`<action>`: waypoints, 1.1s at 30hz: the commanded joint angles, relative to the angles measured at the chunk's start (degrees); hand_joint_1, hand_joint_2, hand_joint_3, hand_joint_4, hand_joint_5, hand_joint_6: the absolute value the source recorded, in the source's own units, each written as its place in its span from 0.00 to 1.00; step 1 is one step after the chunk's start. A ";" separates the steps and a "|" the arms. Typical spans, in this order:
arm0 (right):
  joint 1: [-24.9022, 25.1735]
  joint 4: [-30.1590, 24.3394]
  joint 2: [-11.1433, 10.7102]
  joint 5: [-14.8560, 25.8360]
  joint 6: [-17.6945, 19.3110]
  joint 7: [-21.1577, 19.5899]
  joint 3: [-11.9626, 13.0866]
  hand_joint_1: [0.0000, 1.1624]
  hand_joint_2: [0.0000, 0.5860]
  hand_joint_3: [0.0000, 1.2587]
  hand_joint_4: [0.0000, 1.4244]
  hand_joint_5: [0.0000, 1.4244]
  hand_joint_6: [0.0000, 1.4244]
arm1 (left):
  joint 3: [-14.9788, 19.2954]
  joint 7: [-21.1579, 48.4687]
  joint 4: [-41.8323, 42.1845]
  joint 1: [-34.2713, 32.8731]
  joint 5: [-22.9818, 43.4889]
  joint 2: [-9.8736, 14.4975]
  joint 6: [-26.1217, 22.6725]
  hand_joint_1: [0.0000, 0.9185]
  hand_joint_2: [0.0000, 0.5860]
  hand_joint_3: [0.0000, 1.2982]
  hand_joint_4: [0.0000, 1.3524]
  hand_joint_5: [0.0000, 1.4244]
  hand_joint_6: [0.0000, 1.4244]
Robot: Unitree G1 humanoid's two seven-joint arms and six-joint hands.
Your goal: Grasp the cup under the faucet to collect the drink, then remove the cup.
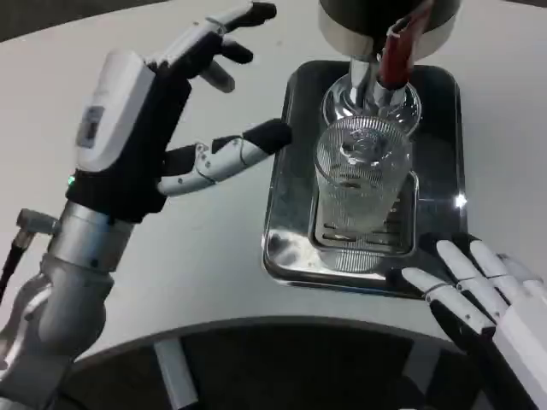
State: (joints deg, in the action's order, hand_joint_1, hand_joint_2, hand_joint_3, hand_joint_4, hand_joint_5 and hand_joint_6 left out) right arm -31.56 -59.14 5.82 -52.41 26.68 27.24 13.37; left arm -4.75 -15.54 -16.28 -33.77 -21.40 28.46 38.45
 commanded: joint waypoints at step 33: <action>-6.89 -0.86 9.95 -4.14 -6.20 -8.15 -9.21 0.45 0.74 0.16 0.02 0.01 0.06 | 3.62 51.68 8.05 -25.55 40.86 -0.33 -33.78 0.00 0.16 0.19 0.15 0.23 0.25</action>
State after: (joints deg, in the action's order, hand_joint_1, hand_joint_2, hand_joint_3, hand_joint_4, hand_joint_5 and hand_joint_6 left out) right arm -31.85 -59.13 5.81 -57.12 19.47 20.78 3.56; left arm -0.72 33.68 -7.22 -57.63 19.82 28.86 6.17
